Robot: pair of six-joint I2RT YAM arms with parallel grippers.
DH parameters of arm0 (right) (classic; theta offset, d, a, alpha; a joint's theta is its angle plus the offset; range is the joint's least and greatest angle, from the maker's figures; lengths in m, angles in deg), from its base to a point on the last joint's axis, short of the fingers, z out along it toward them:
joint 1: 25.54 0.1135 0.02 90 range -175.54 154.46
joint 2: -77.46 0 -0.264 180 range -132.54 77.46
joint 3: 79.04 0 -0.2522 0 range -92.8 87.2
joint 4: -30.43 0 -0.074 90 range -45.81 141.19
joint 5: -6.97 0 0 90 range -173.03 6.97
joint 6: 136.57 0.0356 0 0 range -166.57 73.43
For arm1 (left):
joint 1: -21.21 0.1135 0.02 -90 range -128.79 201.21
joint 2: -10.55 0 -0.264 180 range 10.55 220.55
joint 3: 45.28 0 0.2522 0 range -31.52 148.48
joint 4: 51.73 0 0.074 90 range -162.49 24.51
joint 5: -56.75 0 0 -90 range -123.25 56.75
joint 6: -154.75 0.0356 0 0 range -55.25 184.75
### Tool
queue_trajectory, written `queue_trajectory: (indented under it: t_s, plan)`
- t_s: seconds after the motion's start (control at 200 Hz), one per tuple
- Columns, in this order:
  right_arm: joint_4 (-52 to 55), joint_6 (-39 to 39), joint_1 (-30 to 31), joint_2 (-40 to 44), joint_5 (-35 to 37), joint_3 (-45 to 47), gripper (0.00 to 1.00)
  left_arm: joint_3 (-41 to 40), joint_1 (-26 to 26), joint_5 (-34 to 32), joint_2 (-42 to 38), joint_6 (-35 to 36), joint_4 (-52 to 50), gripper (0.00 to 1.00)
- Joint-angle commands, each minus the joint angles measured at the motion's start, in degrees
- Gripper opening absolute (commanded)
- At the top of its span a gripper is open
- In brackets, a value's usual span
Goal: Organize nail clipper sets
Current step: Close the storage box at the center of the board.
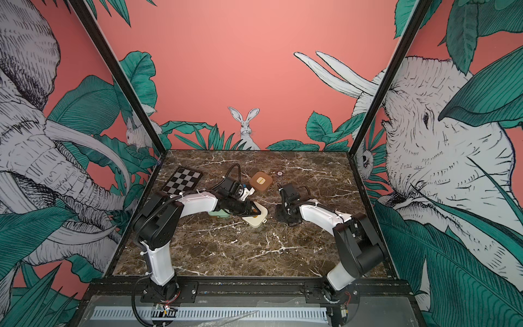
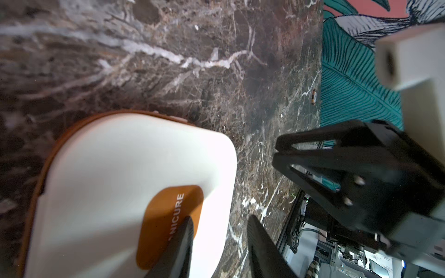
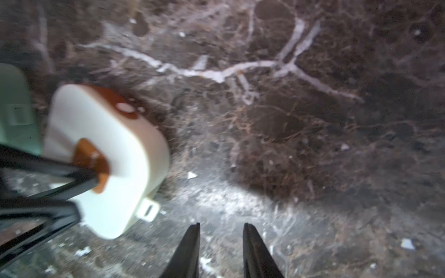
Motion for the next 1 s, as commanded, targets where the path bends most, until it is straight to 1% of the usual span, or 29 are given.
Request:
queue_trajectory:
  t_s: [0.0, 0.07, 0.2, 0.415, 0.635, 0.765, 0.85, 0.93, 0.995]
  plan:
    - [-4.1, 5.4, 3.7, 2.3, -2.5, 0.4, 0.30, -3.8, -0.4, -8.0, 2.0, -1.3, -2.9, 0.41]
    - [-6.7, 7.8, 5.1, 1.2, -3.8, 0.7, 0.26, -4.0, -0.4, -8.3, 1.6, -1.7, -2.7, 0.41]
    - [-9.4, 9.2, 6.2, -2.3, -3.9, 0.4, 0.25, -3.6, -0.3, -8.9, 1.1, -1.7, -2.9, 0.41]
    - [-13.3, 10.2, 6.3, -8.1, -5.2, 0.3, 0.24, -2.9, -0.3, -9.7, 0.3, -1.9, -3.5, 0.41]
    - [-16.6, 11.8, 6.2, -11.5, -5.5, 1.2, 0.27, -2.8, -0.3, -9.4, 0.5, -2.0, -3.4, 0.40]
    - [-19.7, 13.2, 6.1, -13.4, -5.7, 2.0, 0.24, -2.6, -0.3, -9.2, 0.0, -2.2, -3.3, 0.41]
    - [-20.2, 13.5, 6.0, -13.7, -5.6, 2.1, 0.24, -1.6, -0.1, -9.4, -1.1, -1.8, -4.7, 0.46]
    - [-20.0, 13.4, 6.0, -13.8, -5.2, 1.9, 0.24, 0.4, 0.3, -11.0, -3.1, -0.1, -8.4, 0.58]
    - [-19.4, 13.1, 5.9, -13.8, -5.2, 1.5, 0.24, 3.1, 0.9, -13.1, -4.6, 2.5, -12.8, 0.65]
